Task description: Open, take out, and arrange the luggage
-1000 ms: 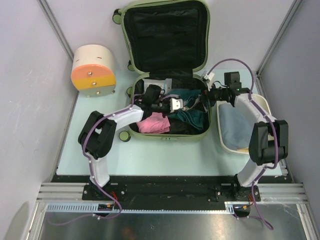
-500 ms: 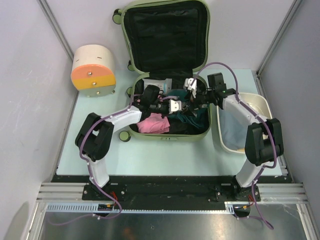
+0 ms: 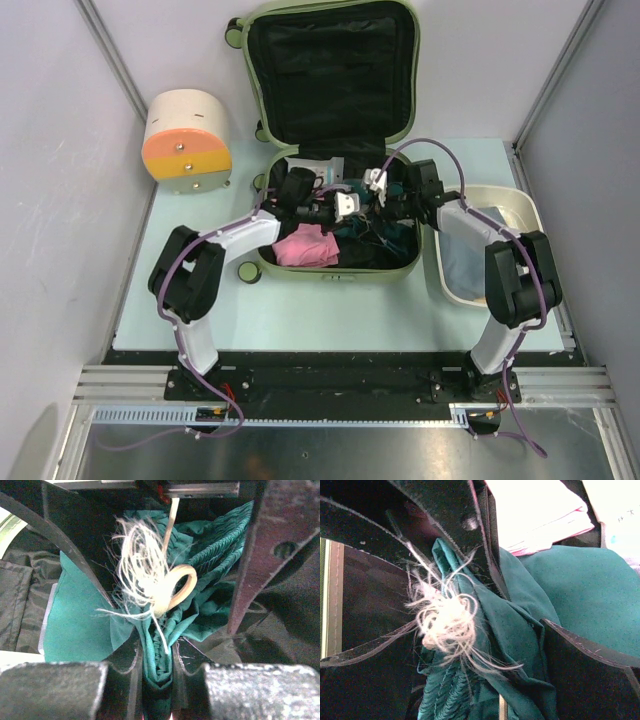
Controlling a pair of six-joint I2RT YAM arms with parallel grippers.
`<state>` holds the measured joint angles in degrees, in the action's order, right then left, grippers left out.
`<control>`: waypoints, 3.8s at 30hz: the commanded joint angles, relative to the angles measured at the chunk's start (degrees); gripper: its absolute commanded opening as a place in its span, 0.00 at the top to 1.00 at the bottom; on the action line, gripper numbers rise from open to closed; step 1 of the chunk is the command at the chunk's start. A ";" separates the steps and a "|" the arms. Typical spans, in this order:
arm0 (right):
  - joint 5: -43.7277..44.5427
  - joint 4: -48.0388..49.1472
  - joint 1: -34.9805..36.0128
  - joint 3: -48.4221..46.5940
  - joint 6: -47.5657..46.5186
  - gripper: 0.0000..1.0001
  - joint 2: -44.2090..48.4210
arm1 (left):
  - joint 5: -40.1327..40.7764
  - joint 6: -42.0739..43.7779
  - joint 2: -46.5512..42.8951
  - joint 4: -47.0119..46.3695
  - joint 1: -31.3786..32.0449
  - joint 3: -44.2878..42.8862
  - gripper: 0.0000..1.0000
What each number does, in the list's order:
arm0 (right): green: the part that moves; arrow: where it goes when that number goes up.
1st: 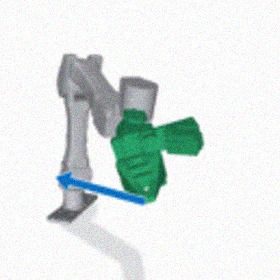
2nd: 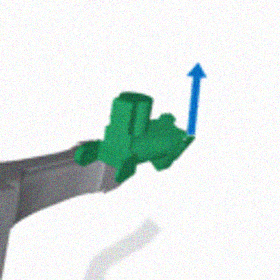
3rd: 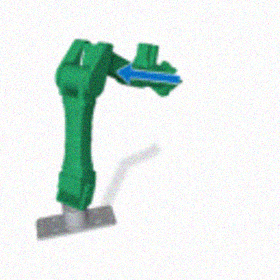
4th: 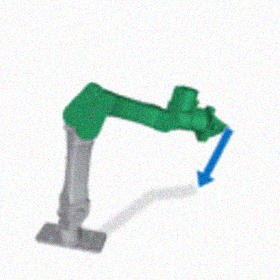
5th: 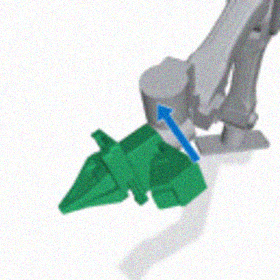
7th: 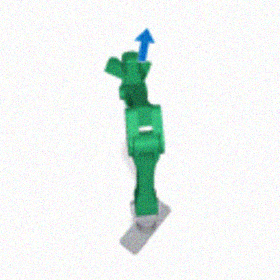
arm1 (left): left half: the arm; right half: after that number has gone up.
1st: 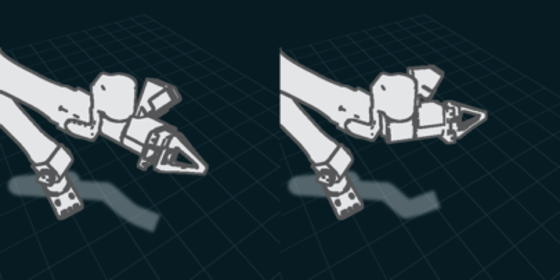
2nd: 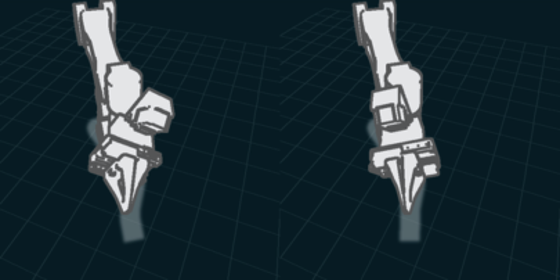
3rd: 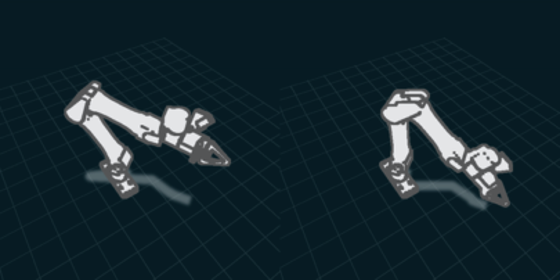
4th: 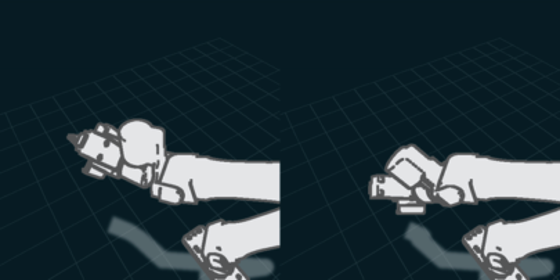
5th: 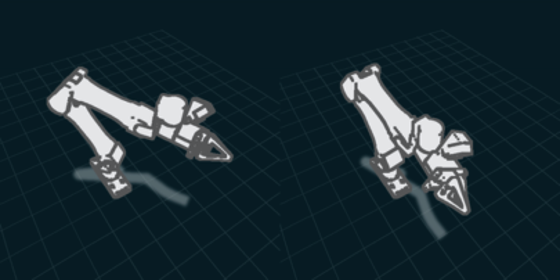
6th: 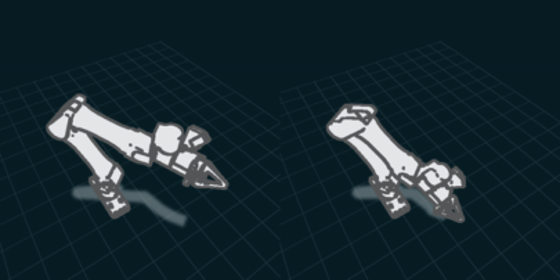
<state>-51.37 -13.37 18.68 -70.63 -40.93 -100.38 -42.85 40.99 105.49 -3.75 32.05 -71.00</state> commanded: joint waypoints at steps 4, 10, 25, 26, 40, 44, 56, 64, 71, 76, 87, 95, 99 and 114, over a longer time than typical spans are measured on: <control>-0.75 8.96 1.98 3.30 5.84 0.01 1.85 | -4.61 -7.33 -1.78 -4.25 -1.82 -5.81 1.00; 5.31 25.13 3.03 6.99 16.04 0.14 0.10 | -6.28 -11.37 -1.34 -4.86 -2.26 -7.31 1.00; 5.32 26.73 2.68 7.44 13.96 0.67 -2.37 | -7.68 -12.52 -2.75 -5.22 -3.57 -7.22 0.99; 4.89 25.42 2.68 7.44 12.90 0.67 -2.28 | -7.95 -12.08 -2.84 -5.22 -3.66 -7.22 0.97; 6.72 19.17 1.80 7.35 3.14 0.57 -1.31 | -10.24 -10.32 -3.71 -4.69 -4.72 -7.31 0.99; 8.48 17.86 1.01 7.35 0.86 0.62 -0.52 | -10.15 -8.48 -4.85 -3.81 -4.72 -6.78 0.98; 10.68 19.51 -0.31 7.35 -0.47 1.00 2.55 | -9.54 -6.27 -8.98 -0.73 -4.63 -5.55 0.52; 12.70 25.41 -2.06 5.77 6.12 1.00 11.67 | -6.90 -12.85 -18.83 0.41 -7.26 -2.56 0.18; 13.32 24.09 -5.75 2.96 8.15 1.00 22.66 | -4.88 -17.44 -25.07 0.50 -9.64 -0.46 0.17; 12.09 19.79 -12.50 1.37 5.78 1.00 29.35 | -4.96 -18.32 -25.16 0.50 -9.64 -0.28 0.17; -5.13 4.15 -38.08 0.58 -14.25 1.00 38.24 | -7.42 -20.95 -21.38 0.50 -8.41 -3.79 0.16; -13.38 5.47 -43.11 0.23 -26.55 1.00 29.20 | -5.93 -21.22 -19.10 0.50 -7.18 -5.02 0.16; -17.61 -4.80 -43.81 -0.03 -48.72 1.00 24.01 | -5.31 -21.57 -18.92 0.85 -7.18 -5.29 0.16; -2.51 -55.72 -48.21 11.38 -109.54 0.94 15.82 | -3.90 -20.34 -22.17 1.73 -7.18 -0.45 0.16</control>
<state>-58.59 -60.55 -29.34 -64.27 -111.15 -87.94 -46.96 21.02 86.00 -2.22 24.64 -72.05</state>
